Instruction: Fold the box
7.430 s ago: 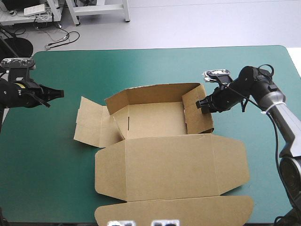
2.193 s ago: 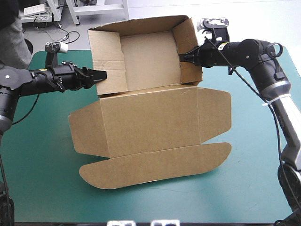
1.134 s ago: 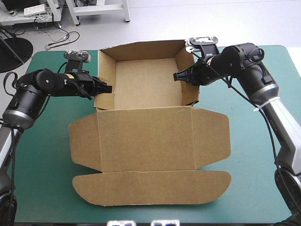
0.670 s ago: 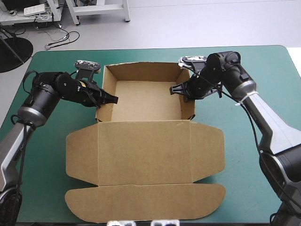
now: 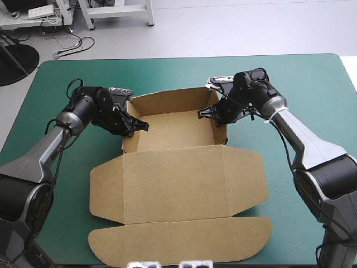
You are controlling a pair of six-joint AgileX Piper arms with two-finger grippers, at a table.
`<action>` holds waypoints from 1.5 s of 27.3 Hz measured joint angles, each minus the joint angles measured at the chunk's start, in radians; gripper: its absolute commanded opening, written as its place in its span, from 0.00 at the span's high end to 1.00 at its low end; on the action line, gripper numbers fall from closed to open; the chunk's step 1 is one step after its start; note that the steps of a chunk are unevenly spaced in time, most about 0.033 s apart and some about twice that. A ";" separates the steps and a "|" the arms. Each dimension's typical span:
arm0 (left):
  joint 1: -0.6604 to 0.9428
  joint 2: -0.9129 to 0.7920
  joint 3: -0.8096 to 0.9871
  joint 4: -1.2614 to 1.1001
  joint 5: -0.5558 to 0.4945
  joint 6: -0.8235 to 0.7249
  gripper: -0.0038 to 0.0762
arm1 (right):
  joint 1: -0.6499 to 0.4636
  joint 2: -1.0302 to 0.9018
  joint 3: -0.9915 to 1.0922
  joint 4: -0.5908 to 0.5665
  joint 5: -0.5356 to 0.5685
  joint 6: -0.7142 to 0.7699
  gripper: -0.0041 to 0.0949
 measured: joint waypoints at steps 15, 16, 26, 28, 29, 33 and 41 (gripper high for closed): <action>-0.004 0.010 -0.001 -0.021 -0.019 0.020 0.59 | 0.001 0.084 -0.006 -0.030 -0.002 -0.004 0.48; -0.004 0.014 0.001 -0.022 -0.015 0.024 0.52 | 0.001 0.084 -0.009 -0.030 -0.002 -0.004 0.48; -0.014 0.036 0.011 0.010 -0.050 0.034 0.33 | 0.001 0.087 -0.115 -0.114 0.045 -0.004 0.48; -0.014 0.031 0.011 0.016 -0.070 0.034 0.33 | 0.001 0.087 -0.142 -0.132 0.062 -0.004 0.48; -0.014 0.027 0.010 0.020 -0.081 0.034 0.33 | 0.001 0.087 -0.158 -0.138 0.071 -0.004 0.48; -0.014 0.006 -0.031 0.050 -0.082 0.034 0.33 | 0.001 0.087 -0.238 -0.142 0.116 -0.004 0.48; -0.014 -0.106 -0.189 0.148 0.011 0.033 0.43 | 0.001 0.047 -0.326 -0.135 0.134 -0.004 0.49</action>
